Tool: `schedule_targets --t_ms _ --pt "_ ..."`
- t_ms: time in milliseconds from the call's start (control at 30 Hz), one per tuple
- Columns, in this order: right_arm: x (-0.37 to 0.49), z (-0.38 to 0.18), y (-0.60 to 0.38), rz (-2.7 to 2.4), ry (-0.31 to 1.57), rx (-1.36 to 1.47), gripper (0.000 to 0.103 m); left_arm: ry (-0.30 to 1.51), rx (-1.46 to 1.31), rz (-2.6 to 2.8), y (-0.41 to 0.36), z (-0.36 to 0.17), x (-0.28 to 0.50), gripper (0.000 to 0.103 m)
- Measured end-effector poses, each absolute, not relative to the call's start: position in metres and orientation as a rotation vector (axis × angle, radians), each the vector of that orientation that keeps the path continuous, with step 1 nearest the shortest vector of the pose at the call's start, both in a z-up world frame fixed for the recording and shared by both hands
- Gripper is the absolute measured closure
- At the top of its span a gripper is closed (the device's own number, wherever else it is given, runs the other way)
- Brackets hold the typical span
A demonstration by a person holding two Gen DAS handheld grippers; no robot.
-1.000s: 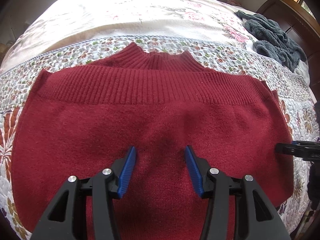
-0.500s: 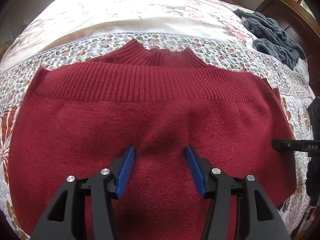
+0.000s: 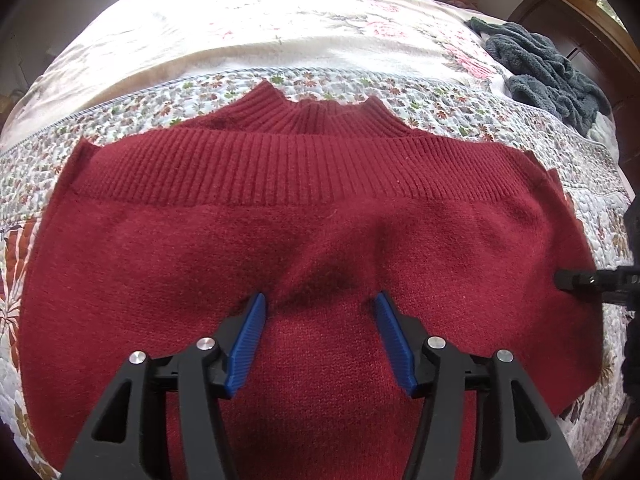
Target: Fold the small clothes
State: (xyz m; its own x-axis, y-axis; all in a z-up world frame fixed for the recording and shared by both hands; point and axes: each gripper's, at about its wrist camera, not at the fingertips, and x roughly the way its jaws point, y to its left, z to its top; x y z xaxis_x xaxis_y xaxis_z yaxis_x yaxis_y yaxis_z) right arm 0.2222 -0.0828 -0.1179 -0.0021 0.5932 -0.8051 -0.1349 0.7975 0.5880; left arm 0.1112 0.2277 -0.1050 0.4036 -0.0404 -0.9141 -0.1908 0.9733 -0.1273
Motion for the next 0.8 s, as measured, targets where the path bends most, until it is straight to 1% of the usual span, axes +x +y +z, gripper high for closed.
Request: schedule_targets --t_ms 367,600,800 --pt "0.212 -0.067 -0.021 0.630 1.416 0.200 0.085 1.154 -0.276 0.062 0.241 -0.096 0.105 0.046" --pt "0.203 -0.058 0.018 0.652 1.397 0.076 0.086 1.142 -0.298 0.038 0.251 -0.088 0.101 0.046" --pt "0.195 -0.063 0.056 0.662 1.395 -0.018 0.086 1.124 -0.352 0.042 0.271 -0.082 0.099 0.046"
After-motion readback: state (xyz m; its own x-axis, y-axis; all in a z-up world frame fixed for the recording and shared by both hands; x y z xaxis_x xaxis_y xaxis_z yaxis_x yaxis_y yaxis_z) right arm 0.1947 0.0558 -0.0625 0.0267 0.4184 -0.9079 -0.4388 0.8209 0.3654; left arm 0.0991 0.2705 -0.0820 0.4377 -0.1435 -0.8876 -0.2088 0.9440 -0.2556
